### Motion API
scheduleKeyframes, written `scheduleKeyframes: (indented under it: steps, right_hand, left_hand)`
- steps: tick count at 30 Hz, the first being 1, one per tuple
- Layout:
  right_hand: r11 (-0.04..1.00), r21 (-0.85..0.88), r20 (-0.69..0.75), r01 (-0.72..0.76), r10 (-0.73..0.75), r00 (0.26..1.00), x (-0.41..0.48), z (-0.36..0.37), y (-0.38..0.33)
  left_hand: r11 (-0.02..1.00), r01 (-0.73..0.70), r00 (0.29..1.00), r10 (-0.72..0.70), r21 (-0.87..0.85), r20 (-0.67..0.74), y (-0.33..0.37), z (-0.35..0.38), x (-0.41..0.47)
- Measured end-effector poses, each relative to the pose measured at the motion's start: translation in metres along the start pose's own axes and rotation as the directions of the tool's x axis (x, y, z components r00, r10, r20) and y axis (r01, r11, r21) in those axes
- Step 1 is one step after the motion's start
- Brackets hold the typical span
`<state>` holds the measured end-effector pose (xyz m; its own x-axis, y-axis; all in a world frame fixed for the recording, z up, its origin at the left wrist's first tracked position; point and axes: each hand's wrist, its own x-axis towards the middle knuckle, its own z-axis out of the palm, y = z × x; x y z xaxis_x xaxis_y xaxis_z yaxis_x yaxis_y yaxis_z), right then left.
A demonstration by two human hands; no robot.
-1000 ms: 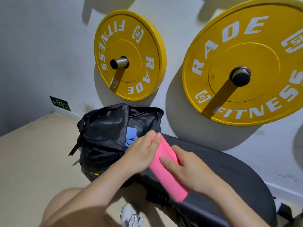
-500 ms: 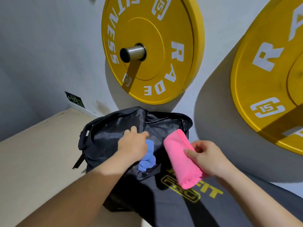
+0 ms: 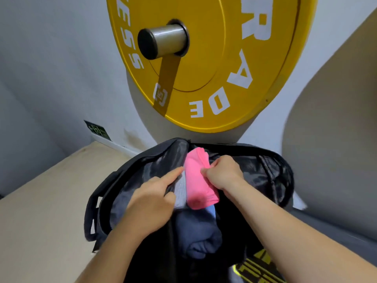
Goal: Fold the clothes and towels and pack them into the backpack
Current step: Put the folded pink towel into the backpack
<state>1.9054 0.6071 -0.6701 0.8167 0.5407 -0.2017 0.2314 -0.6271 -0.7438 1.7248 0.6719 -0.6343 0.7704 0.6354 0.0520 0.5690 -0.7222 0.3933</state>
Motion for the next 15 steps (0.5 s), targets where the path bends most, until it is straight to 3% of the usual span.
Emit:
scheduleKeyframes:
  steps: [5,9,12,15]
  right_hand:
    - [0.996,-0.094,-0.058,-0.004,-0.002,0.998,0.014,0.036,0.002]
    - [0.980,-0.190,-0.082,0.058,-0.075,0.994,0.011,0.040,0.010]
    - [0.994,-0.056,-0.150,0.099,-0.106,0.983,0.017,0.035,0.007]
    - [0.989,0.119,-0.073,0.083,-0.074,0.995,0.016,0.042,0.003]
  left_hand:
    - [0.984,-0.152,0.980,0.162,0.092,-0.118,0.001,0.017,-0.005]
    - [0.983,-0.150,0.975,0.165,0.106,-0.148,-0.001,0.014,0.000]
    - [0.949,-0.203,0.961,0.240,0.242,-0.137,0.002,0.015,0.005]
    - [0.902,-0.267,0.929,0.334,0.339,-0.159,0.009,0.018,0.007]
